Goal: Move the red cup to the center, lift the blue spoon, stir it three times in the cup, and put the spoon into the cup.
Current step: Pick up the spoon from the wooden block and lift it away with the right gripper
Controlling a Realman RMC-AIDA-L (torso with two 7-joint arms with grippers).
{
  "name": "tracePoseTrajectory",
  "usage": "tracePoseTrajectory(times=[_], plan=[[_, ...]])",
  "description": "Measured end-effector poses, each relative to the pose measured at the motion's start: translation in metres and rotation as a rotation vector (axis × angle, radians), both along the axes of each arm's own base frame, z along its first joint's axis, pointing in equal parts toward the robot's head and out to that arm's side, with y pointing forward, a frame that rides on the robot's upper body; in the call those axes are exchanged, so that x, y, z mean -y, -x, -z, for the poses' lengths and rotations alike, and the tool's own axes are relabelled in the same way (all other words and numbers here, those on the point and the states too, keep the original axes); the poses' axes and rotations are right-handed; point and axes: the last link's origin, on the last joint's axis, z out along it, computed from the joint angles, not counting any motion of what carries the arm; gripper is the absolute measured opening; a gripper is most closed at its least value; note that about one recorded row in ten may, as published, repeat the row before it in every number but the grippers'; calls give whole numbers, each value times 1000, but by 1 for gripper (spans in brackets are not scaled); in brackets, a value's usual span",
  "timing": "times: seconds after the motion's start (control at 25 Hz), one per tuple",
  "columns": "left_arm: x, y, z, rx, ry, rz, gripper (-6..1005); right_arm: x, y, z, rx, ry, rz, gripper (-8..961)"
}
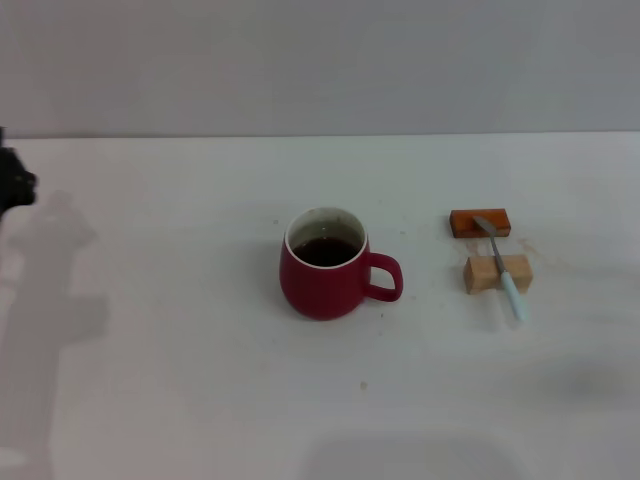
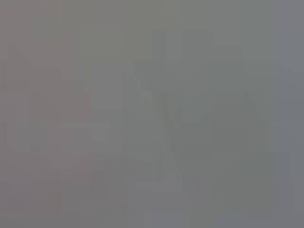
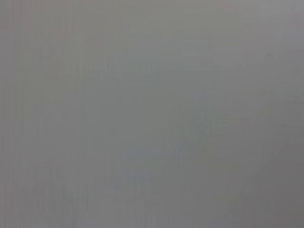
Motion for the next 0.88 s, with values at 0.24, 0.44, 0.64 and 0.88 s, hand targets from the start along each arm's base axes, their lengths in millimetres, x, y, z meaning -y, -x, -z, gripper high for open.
tracePoseTrajectory(times=[0.24,0.44,0.64,0.88], plan=[[3,4,-4,137,-22,12,55,0,2,3,0,13,-7,692],[4,7,-7,294,-38,30,56,1,4,8,7,29,-14,692],[6,16,-14,409,-57,39,320,9,10,13,-11,41,-29,691],[5,18,-16,411,-72,29,550,23,32,25,25,70,-39,691]])
